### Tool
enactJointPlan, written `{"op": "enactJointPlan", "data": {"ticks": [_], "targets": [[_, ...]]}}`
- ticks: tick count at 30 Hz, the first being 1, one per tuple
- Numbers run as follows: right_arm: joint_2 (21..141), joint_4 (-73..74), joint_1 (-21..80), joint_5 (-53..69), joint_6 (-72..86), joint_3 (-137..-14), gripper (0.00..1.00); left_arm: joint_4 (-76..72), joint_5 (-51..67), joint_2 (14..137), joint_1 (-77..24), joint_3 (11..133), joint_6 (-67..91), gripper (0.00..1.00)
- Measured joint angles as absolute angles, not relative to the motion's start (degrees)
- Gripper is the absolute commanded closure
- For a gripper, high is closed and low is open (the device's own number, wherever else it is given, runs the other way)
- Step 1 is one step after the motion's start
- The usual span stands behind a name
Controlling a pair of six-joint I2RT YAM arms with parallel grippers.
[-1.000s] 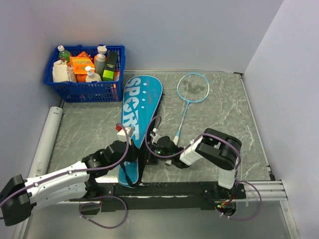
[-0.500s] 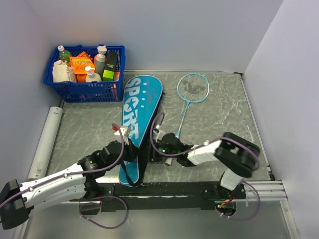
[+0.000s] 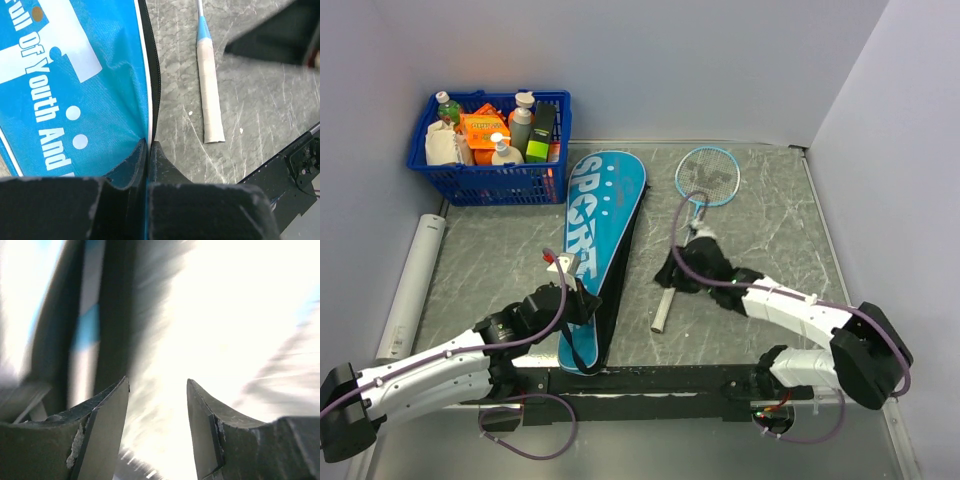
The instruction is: Pack up the badminton gear
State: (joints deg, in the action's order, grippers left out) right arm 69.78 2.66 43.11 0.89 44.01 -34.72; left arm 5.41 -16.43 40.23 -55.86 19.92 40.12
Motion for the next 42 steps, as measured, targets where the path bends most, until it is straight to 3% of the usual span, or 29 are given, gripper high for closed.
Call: {"op": "enactJointPlan", "data": {"ticks": [6, 17, 37, 40, 42], "targets": [[74.28, 13.78, 31.88, -4.25, 40.91, -42.5, 0.44, 5.34, -16.38, 40.93, -55.86, 19.92, 40.05, 0.99], [94.54, 23.14, 26.26, -12.4, 37.52, -68.31, 0.43, 4.95, -16.14, 41.15, -55.86, 19.92, 39.64, 0.99], [113.45, 30.76, 21.12, -10.92, 37.91, -80.42, 0.46, 0.99, -13.76, 41.47, -55.72, 18.74, 38.59, 0.99], [114.8, 31.11, 21.1, -10.72, 38.0, -80.79, 0.54, 0.23, -13.52, 41.45, -55.7, 17.93, 38.59, 0.99], [115.37, 31.75, 21.1, -10.61, 38.02, -81.14, 0.68, 0.19, -13.39, 41.45, -55.7, 17.5, 38.59, 0.99]]}}
